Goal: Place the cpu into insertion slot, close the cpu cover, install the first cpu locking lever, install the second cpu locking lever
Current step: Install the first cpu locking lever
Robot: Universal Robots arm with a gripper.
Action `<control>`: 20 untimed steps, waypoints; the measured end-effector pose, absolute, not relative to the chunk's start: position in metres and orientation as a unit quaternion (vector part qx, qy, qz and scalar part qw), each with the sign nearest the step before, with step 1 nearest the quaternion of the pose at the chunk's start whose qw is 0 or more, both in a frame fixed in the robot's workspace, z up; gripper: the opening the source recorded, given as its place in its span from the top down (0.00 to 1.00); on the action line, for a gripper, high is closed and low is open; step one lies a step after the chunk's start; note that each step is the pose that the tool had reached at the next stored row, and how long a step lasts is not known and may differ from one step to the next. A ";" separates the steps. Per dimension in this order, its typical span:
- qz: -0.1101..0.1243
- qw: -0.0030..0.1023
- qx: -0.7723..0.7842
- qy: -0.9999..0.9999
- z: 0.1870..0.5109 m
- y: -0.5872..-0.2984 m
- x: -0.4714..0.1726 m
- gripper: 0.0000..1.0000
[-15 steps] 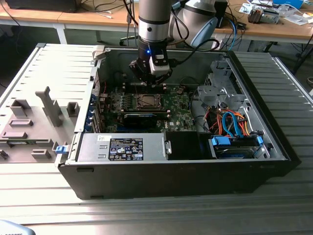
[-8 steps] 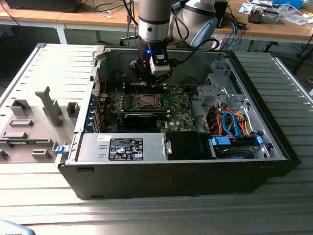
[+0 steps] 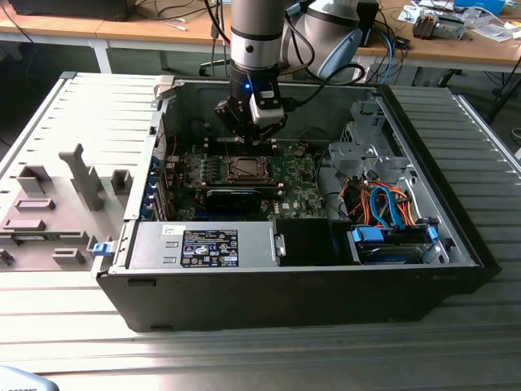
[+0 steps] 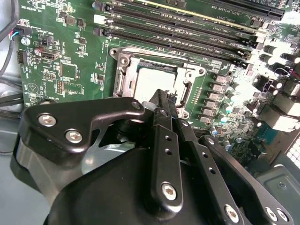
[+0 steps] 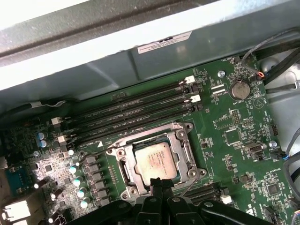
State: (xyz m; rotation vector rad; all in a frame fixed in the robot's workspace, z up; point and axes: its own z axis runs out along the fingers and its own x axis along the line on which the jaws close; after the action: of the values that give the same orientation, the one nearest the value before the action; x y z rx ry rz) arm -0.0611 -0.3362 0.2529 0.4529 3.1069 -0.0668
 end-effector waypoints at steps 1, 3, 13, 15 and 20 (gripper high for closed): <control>-0.021 0.001 0.143 0.989 0.253 -0.336 -0.061 0.89; -0.021 0.001 0.142 0.990 0.253 -0.336 -0.061 0.89; -0.021 0.001 0.134 0.991 0.253 -0.336 -0.061 0.89; -0.021 0.001 0.132 0.991 0.253 -0.336 -0.061 0.89; -0.021 0.001 0.122 0.992 0.253 -0.336 -0.061 0.89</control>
State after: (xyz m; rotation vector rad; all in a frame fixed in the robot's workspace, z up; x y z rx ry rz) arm -0.0611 -0.3362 0.2529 0.3835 3.1153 -0.0667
